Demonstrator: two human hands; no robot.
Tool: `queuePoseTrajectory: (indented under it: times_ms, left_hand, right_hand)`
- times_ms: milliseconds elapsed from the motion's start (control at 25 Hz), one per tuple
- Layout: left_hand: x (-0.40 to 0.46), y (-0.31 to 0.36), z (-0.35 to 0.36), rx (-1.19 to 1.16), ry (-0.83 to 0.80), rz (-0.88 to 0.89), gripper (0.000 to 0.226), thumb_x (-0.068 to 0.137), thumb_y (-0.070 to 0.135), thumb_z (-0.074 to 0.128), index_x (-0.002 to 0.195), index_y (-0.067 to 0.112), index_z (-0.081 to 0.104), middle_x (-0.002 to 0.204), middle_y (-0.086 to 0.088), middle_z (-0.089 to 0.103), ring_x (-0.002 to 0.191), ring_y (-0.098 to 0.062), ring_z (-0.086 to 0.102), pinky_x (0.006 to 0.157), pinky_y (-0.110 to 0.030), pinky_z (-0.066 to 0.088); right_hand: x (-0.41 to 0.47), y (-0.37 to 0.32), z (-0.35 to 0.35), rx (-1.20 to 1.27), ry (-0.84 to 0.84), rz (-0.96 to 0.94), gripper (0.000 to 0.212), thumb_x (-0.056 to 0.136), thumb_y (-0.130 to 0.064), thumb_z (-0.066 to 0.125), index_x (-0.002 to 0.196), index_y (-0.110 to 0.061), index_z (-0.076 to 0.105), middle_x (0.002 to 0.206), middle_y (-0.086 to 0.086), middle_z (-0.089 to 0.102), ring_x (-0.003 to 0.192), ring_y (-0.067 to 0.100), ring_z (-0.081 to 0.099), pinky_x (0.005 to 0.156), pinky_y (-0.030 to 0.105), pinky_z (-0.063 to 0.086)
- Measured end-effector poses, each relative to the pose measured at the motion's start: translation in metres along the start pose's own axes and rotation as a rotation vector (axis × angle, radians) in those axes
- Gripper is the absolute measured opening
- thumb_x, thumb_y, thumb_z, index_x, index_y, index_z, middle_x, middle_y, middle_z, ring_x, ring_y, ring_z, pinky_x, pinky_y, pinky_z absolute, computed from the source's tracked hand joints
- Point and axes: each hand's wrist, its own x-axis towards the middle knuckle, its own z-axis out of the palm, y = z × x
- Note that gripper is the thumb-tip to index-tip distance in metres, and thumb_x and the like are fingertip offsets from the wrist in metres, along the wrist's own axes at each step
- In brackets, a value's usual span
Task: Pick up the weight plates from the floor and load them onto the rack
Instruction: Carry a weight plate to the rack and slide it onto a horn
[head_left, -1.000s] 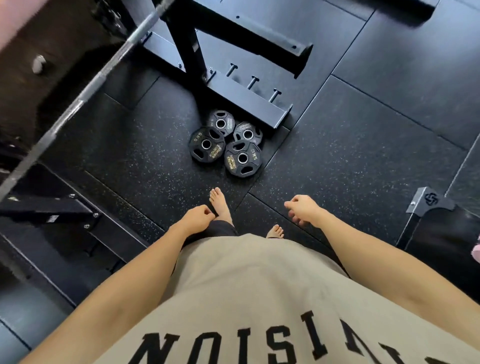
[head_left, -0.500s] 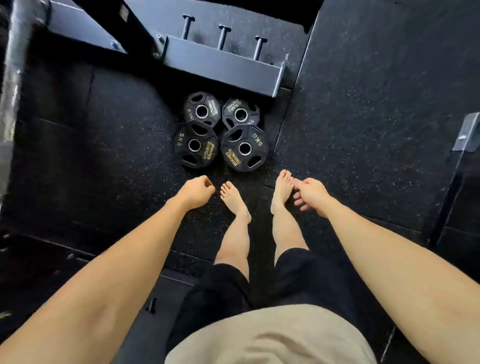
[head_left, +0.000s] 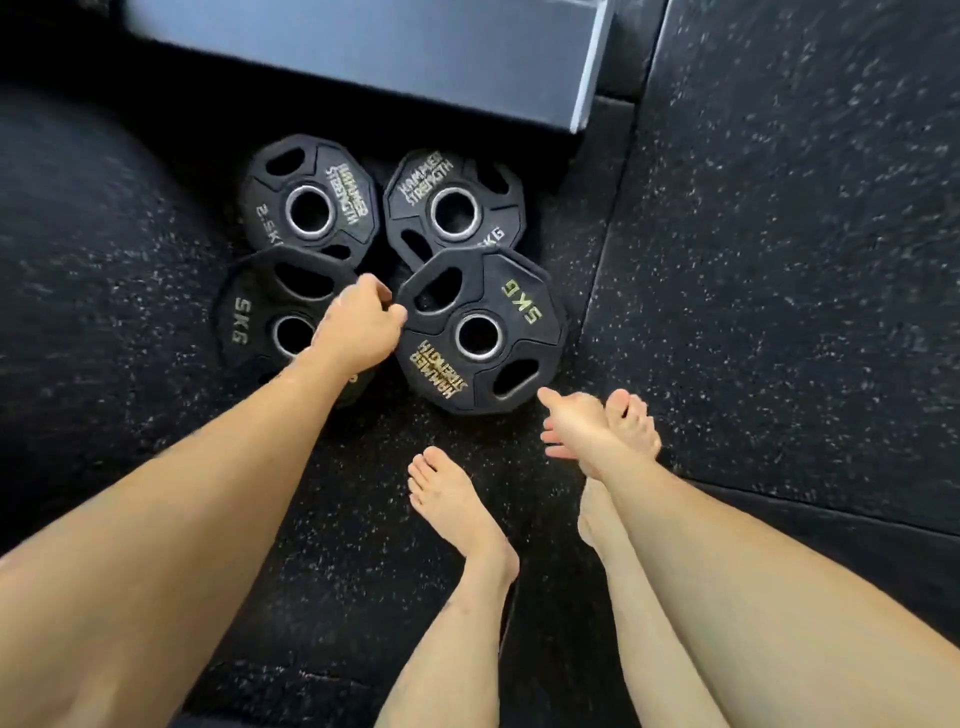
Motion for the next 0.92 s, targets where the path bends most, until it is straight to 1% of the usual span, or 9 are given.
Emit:
queuePoseTrajectory:
  times_ms: [120,280,520,600,680,720,800,880,920]
  left_hand:
    - [0.058,0.003,0.029,0.092,-0.010,0.040,0.047,0.091,0.035,0.056,0.130,0.011,0.048,0.130,-0.014,0.058,0.120,-0.036,0.053,0.096,-0.042,0.043]
    - [0.093,0.005,0.049,0.170,-0.081,0.029,0.053,0.085,0.040,0.065,0.122,0.009,0.043,0.122,-0.015,0.058,0.113,-0.038,0.055,0.094,-0.046,0.047]
    - [0.100,-0.001,0.051,0.163,-0.095,0.088,0.026,0.079,0.021,0.066,0.103,0.016,0.057,0.102,-0.009,0.065,0.096,-0.034,0.059,0.076,-0.035,0.043]
    - [0.088,-0.004,0.051,0.141,-0.118,0.110,0.024,0.078,0.017,0.064,0.101,0.018,0.056,0.098,-0.006,0.065,0.095,-0.031,0.058,0.078,-0.035,0.043]
    - [0.068,-0.009,0.049,0.040,-0.123,0.073,0.026,0.078,0.015,0.065,0.102,0.016,0.056,0.098,-0.004,0.065,0.094,-0.028,0.057,0.081,-0.036,0.045]
    - [0.055,-0.012,0.046,-0.032,-0.123,0.045,0.027,0.078,0.013,0.065,0.104,0.016,0.056,0.099,-0.003,0.065,0.094,-0.027,0.057,0.084,-0.037,0.046]
    - [0.022,-0.016,0.037,-0.260,-0.116,-0.020,0.030,0.074,0.010,0.065,0.101,0.019,0.058,0.097,0.000,0.065,0.093,-0.023,0.058,0.086,-0.037,0.047]
    - [-0.020,-0.017,0.020,-0.518,-0.074,-0.064,0.030,0.070,0.009,0.064,0.094,0.026,0.058,0.092,0.005,0.065,0.091,-0.018,0.060,0.086,-0.037,0.048]
    - [-0.044,-0.015,0.012,-0.629,-0.046,-0.085,0.032,0.072,0.005,0.064,0.094,0.027,0.057,0.091,0.007,0.065,0.090,-0.016,0.060,0.085,-0.034,0.049]
  right_hand:
    - [0.055,0.000,0.033,0.107,-0.021,0.059,0.055,0.097,-0.045,0.051,0.137,-0.007,0.047,0.125,0.012,0.059,0.103,0.027,0.063,0.090,0.040,0.056]
    - [0.085,-0.001,0.058,0.200,0.012,0.083,0.060,0.097,-0.041,0.054,0.145,-0.010,0.036,0.136,0.011,0.051,0.106,0.029,0.064,0.079,0.033,0.058]
    - [0.079,0.004,0.064,0.107,0.191,-0.011,0.058,0.084,-0.042,0.065,0.129,-0.008,0.052,0.110,0.006,0.055,0.089,0.028,0.067,0.086,0.045,0.057]
    - [0.273,0.101,0.038,0.020,0.353,-0.065,0.063,0.070,-0.054,0.071,0.122,-0.022,0.057,0.111,0.001,0.059,0.091,0.025,0.062,0.079,0.049,0.057]
    - [0.356,0.144,0.013,0.103,0.387,-0.111,0.082,0.052,-0.078,0.074,0.125,-0.053,0.049,0.120,-0.004,0.059,0.090,0.020,0.055,0.069,0.061,0.055]
    - [0.324,0.138,0.001,0.153,0.337,-0.137,0.081,0.057,-0.078,0.072,0.130,-0.054,0.045,0.127,-0.005,0.056,0.097,0.022,0.053,0.076,0.063,0.053]
    - [0.154,0.063,-0.004,0.077,0.229,-0.085,0.063,0.086,-0.050,0.064,0.141,-0.023,0.046,0.136,0.000,0.048,0.121,0.026,0.046,0.096,0.045,0.042]
    - [-0.025,-0.020,-0.003,0.032,0.252,-0.098,0.063,0.088,-0.044,0.059,0.143,-0.016,0.044,0.144,0.002,0.046,0.131,0.028,0.043,0.097,0.034,0.036]
    - [-0.046,-0.026,-0.009,0.050,0.238,-0.166,0.067,0.082,-0.048,0.060,0.142,-0.020,0.046,0.143,0.003,0.049,0.131,0.029,0.045,0.101,0.036,0.038]
